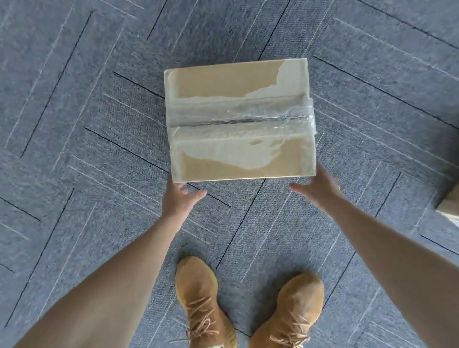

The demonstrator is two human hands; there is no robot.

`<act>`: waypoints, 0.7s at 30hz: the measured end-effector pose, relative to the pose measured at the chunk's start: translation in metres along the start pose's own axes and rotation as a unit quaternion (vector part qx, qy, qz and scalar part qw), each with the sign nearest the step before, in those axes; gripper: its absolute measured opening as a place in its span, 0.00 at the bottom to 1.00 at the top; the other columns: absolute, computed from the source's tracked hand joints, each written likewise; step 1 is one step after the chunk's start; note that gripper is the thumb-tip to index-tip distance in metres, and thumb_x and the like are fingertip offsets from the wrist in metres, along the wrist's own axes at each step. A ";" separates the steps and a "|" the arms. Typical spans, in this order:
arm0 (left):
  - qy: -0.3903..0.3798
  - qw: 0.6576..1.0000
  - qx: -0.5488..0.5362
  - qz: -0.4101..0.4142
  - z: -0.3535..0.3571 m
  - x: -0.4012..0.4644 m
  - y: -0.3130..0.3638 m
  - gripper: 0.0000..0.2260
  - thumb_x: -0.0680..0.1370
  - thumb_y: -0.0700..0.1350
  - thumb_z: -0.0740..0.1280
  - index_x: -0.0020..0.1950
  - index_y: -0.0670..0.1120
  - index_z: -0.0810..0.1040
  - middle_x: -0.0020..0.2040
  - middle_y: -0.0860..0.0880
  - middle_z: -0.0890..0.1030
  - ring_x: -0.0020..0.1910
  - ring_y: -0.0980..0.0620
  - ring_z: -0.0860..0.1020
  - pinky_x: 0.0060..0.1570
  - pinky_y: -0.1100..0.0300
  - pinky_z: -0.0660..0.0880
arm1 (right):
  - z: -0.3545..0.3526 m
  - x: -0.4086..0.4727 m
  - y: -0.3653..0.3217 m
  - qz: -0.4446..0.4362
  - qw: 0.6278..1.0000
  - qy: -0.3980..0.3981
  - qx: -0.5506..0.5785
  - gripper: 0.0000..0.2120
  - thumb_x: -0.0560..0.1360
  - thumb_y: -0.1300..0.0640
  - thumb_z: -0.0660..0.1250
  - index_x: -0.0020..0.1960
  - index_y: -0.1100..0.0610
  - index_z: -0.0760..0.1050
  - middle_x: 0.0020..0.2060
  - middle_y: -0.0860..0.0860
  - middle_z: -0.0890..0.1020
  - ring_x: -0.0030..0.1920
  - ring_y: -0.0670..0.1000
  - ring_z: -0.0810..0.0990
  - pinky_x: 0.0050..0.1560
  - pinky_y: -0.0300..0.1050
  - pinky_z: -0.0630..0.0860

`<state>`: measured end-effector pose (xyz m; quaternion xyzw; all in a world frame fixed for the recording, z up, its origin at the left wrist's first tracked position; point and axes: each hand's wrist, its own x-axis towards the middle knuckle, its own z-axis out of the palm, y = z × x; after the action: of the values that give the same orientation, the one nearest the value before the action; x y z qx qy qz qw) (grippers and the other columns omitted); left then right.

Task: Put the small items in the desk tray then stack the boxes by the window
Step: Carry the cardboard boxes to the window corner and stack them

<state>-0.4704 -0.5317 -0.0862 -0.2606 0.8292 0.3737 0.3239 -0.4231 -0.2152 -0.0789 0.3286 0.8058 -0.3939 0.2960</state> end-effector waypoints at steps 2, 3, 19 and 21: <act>0.002 1.000 0.000 0.011 0.000 0.012 0.001 0.39 0.68 0.47 0.81 0.75 0.43 0.67 0.67 0.45 0.78 0.63 0.46 0.78 0.59 0.58 0.76 | 0.005 0.009 0.000 0.002 0.999 0.019 0.037 0.44 0.65 0.52 0.81 0.76 0.46 0.65 0.61 0.45 0.81 0.66 0.53 0.76 0.69 0.62 0.71; 0.004 1.000 -0.009 0.013 -0.001 0.015 0.002 0.37 0.68 0.47 0.81 0.73 0.43 0.69 0.65 0.45 0.80 0.63 0.46 0.79 0.57 0.60 0.77 | 0.006 0.012 -0.001 0.002 0.998 0.024 0.051 0.42 0.64 0.51 0.81 0.75 0.46 0.67 0.58 0.44 0.82 0.65 0.53 0.76 0.68 0.61 0.71; -0.070 0.988 -0.129 0.047 -0.087 -0.065 0.110 0.25 0.72 0.36 0.77 0.66 0.45 0.72 0.59 0.49 0.82 0.59 0.47 0.79 0.58 0.43 0.76 | -0.085 -0.061 -0.095 -0.045 0.983 -0.090 0.151 0.42 0.59 0.46 0.82 0.70 0.53 0.72 0.53 0.44 0.84 0.62 0.55 0.79 0.64 0.66 0.75; -0.077 0.988 -0.125 0.051 -0.106 -0.085 0.134 0.25 0.72 0.37 0.76 0.66 0.47 0.71 0.59 0.50 0.81 0.57 0.49 0.79 0.58 0.44 0.74 | -0.107 -0.083 -0.112 -0.040 0.982 -0.092 0.161 0.36 0.66 0.55 0.81 0.70 0.55 0.71 0.49 0.43 0.83 0.62 0.56 0.79 0.63 0.68 0.75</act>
<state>-0.5410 -0.5207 0.0907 -0.2270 0.7607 0.5095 0.3320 -0.4810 -0.2043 0.0868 0.3016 0.7136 -0.5589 0.2957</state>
